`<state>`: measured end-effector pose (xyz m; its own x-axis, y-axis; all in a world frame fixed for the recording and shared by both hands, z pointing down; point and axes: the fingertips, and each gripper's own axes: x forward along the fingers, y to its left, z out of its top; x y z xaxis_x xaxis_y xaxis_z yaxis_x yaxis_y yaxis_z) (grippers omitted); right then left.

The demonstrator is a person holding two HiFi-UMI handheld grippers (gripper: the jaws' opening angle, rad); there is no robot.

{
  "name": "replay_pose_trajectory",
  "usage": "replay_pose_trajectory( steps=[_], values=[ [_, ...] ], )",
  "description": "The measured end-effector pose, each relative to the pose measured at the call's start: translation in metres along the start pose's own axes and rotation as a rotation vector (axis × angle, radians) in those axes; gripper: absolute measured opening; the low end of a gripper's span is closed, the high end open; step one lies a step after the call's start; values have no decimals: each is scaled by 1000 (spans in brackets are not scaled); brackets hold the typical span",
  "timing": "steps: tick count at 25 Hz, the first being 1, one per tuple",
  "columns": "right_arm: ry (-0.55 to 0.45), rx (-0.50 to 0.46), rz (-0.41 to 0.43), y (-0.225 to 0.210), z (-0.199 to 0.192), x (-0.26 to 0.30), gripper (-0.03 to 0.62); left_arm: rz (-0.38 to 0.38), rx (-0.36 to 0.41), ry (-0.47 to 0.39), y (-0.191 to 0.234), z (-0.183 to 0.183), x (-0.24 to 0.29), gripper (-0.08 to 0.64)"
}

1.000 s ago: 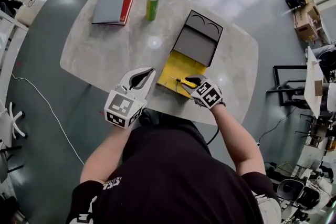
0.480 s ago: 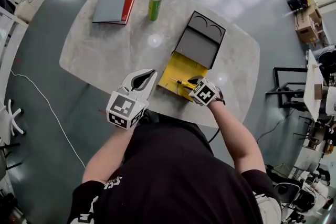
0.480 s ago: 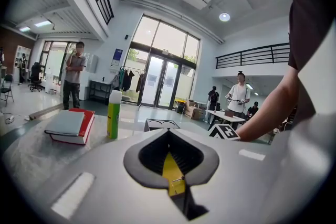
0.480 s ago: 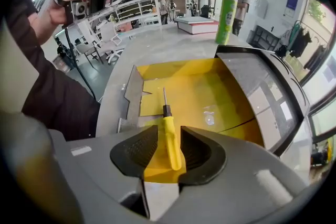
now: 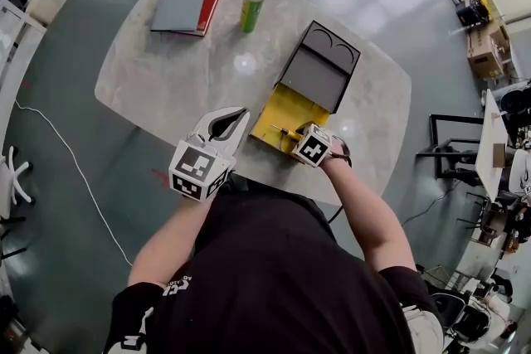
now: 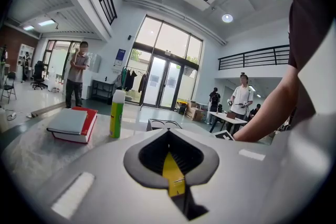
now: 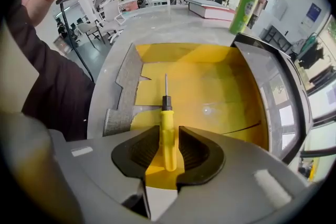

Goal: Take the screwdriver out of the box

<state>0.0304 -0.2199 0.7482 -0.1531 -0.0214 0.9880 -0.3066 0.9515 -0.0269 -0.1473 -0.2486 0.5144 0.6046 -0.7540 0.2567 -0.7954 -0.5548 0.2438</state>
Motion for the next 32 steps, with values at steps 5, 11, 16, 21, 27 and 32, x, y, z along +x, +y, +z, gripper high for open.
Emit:
replay_pose_trajectory(
  steps=[5,11,16,21,27,32],
  values=[
    [22,-4,3,-1,0,2,85,6,0,-9,3,2,-2,2],
    [5,1,-23,-1,3,-4,84,9,6,-23,2,7,-11,2],
    [-55,66,-55,-3,6,-19,84,4,22,-35,-3,10,-22,2],
    [-198,235,-69,-5,9,-46,84,-21,45,-47,-19,15,-37,2],
    [-374,418,-113,-16,6,-86,83,-81,88,-48,-44,21,-41,2],
    [-518,496,-106,-15,-2,-122,83,-76,95,-48,-51,26,-40,2]
  ],
)
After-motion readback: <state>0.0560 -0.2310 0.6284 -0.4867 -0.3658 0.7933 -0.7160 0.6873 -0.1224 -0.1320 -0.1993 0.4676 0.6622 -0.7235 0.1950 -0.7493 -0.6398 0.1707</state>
